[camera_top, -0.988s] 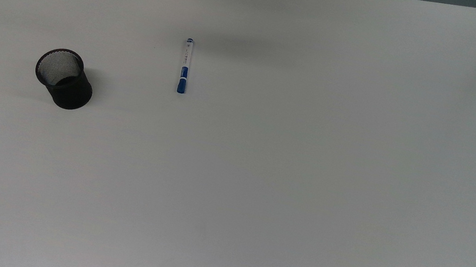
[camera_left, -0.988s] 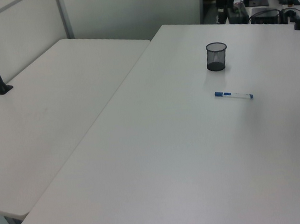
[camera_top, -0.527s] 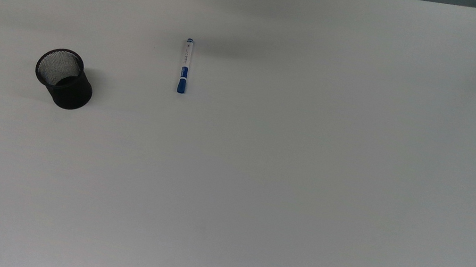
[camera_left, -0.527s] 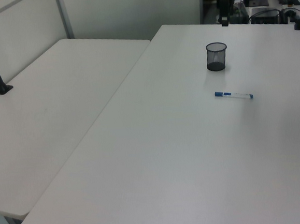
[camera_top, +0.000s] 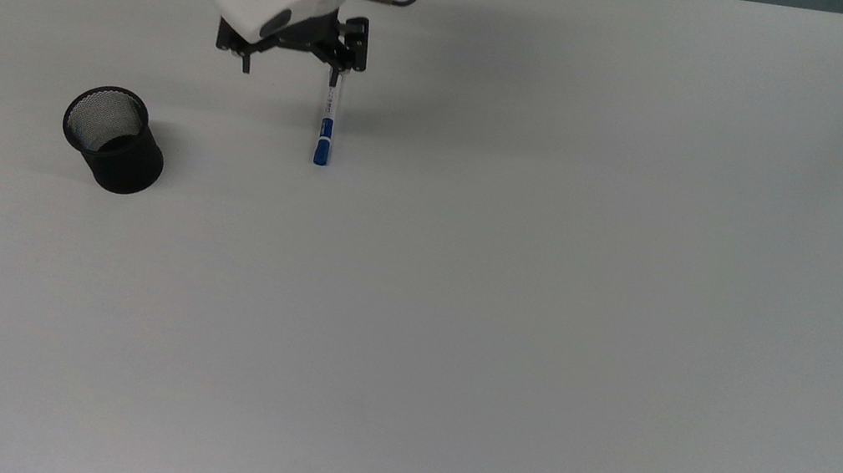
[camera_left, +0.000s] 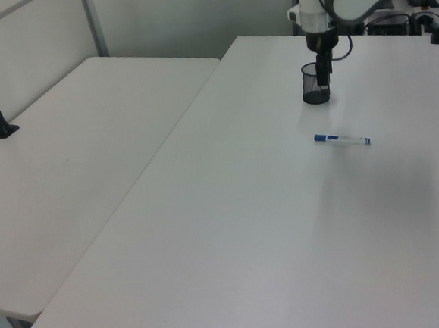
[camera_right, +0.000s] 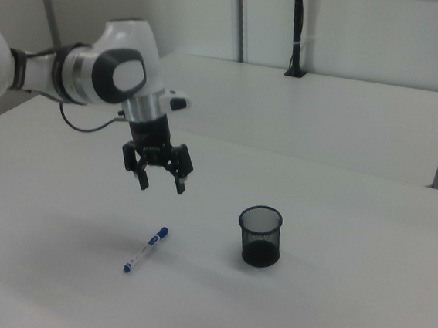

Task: Insert the marker
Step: 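Lower the open gripper over the blue-capped white marker, then close the gripper on the marker near its blue cap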

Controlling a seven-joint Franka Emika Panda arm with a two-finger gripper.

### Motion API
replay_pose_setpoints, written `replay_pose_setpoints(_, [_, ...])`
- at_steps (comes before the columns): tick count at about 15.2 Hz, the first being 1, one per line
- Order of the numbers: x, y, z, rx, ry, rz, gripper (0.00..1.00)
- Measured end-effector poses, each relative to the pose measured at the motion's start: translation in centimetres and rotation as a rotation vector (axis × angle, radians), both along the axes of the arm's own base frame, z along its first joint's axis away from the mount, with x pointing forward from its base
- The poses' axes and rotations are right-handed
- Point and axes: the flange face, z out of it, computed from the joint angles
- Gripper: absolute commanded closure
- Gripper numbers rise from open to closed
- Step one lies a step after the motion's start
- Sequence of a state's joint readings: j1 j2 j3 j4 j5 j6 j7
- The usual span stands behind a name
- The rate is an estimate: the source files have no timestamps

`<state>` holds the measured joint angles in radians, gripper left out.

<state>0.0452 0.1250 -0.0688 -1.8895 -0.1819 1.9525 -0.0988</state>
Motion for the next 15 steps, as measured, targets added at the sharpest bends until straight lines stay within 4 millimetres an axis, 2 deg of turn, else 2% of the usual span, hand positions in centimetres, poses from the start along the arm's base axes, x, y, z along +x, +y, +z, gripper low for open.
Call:
replay_pose_setpoints(4, [-0.6,0.3,-4.9,0.002,0.022,-0.047,0.00])
replay_pose_setpoints(6, [0.1,1.2,-7.9,0.007,0.001,-0.091,0.10])
replay_pose_setpoints(7, [0.3,1.6,-9.3,0.015,-0.004,-0.107,0.20])
replay_pose_setpoints(8, [0.7,2.0,-11.1,0.023,-0.005,-0.125,0.23])
replay_pose_setpoints(10, [0.9,2.1,-13.0,0.027,-0.004,-0.144,0.58])
replay_pose_setpoints(11, [1.0,2.1,-13.3,0.029,-0.002,-0.148,0.77])
replay_pose_setpoints(12, [1.0,2.1,-13.4,0.034,-0.002,-0.157,0.93])
replay_pose_setpoints(13, [1.0,2.2,-13.3,0.050,-0.004,-0.174,1.00])
replay_pose_setpoints(15, [1.2,2.2,-12.8,0.086,-0.012,-0.210,1.00])
